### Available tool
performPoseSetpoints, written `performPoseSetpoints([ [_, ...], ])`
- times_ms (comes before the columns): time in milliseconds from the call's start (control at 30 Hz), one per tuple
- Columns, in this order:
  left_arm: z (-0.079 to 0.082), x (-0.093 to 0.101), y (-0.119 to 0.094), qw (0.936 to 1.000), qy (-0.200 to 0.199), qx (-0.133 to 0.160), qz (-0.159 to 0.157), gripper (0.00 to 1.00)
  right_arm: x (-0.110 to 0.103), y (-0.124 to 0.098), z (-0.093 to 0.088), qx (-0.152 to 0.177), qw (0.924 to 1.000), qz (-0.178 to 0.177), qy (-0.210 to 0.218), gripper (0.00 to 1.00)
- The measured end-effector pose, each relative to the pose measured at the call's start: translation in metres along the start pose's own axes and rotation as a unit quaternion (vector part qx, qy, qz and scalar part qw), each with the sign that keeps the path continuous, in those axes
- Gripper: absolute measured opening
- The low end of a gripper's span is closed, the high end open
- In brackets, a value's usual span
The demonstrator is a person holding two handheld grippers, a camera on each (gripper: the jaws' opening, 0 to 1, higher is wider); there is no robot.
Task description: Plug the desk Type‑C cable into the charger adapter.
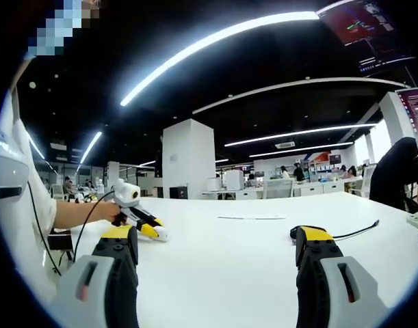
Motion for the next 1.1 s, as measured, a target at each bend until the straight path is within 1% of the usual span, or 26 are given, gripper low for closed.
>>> performPoseSetpoints([
  [567, 0.0, 0.021, 0.0, 0.9996, 0.013, -0.005, -0.024, 0.25, 0.001, -0.001, -0.001, -0.001, 1.0, 0.001, 0.0, 0.98],
  [900, -0.002, 0.027, -0.001, 0.9994, 0.01, 0.006, -0.033, 0.25, 0.0, 0.0, -0.002, -0.004, 1.0, 0.0, 0.0, 0.98],
  [1100, -0.003, 0.032, -0.003, 0.999, 0.014, 0.006, -0.042, 0.25, -0.001, 0.002, -0.003, -0.007, 1.0, 0.002, -0.002, 0.98],
])
Point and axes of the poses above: the point that each gripper's makers call its tool centre point, and the gripper's own axes: y roughly forward along the fingers, x roughly to its right, z roughly out of its top, the point moved 6 cm from there along -y, roughly backward along the fingers, and after that the axes turned 10 degrees about -z, right-handed, at the moved point
